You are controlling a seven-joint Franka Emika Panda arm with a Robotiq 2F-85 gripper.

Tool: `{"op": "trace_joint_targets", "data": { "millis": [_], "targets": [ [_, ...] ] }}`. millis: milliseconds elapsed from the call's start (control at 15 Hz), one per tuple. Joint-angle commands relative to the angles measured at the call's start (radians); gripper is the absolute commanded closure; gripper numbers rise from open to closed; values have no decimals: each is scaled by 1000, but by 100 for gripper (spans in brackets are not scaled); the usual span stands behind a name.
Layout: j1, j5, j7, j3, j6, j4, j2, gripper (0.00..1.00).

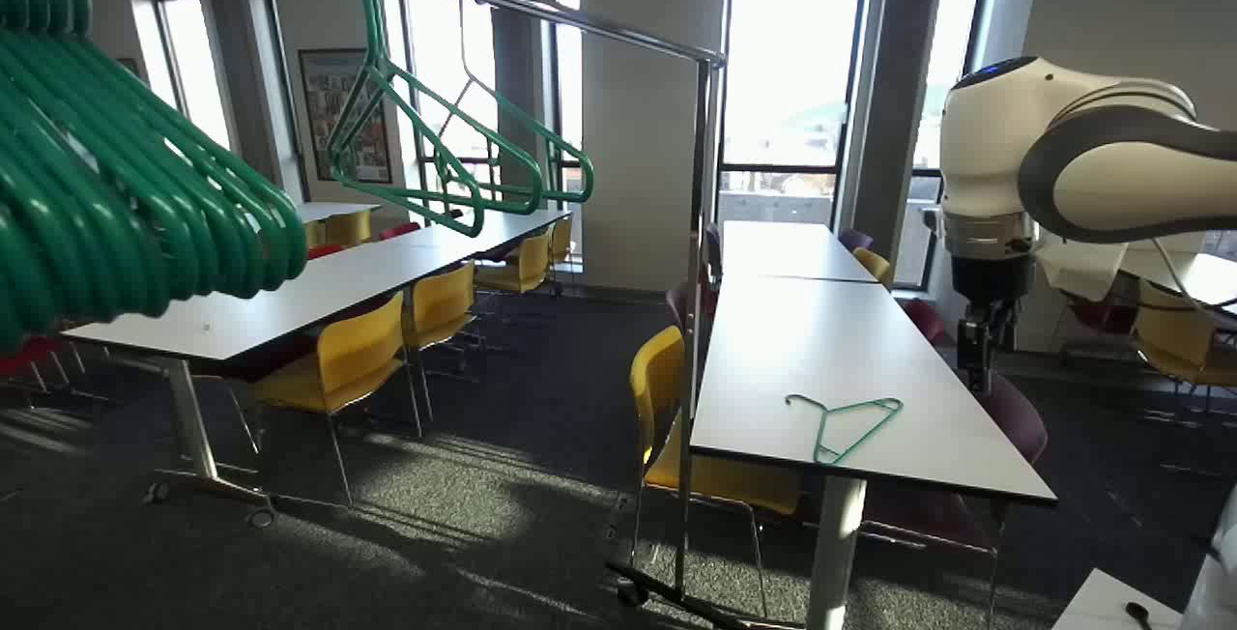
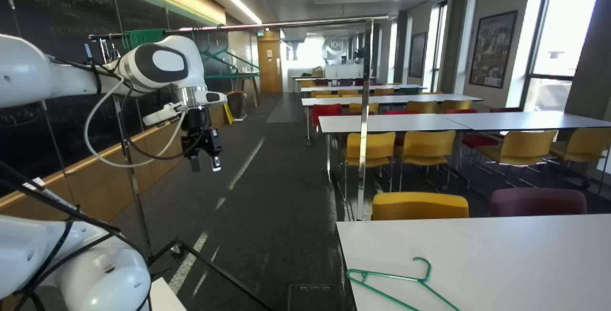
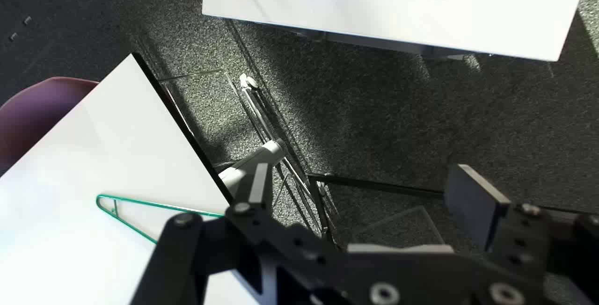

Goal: Remove the coat hanger from the rack

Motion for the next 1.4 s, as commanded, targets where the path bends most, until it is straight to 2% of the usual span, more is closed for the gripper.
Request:
{"op": "trace_joint_targets", "data": {
  "millis": [0, 133, 467, 800, 1133, 1333],
  "targets": [
    [29, -13, 18, -18, -4, 3, 7, 0],
    [50, -24, 11, 9, 47, 27, 14, 0],
    [121, 5, 60, 97, 276, 106, 35, 0],
    [113, -112, 95, 191, 501, 148, 45, 0],
    [107, -212, 99, 201, 753, 159, 32, 0],
    [154, -131, 84, 150, 893, 159, 48, 0]
  ]
}}
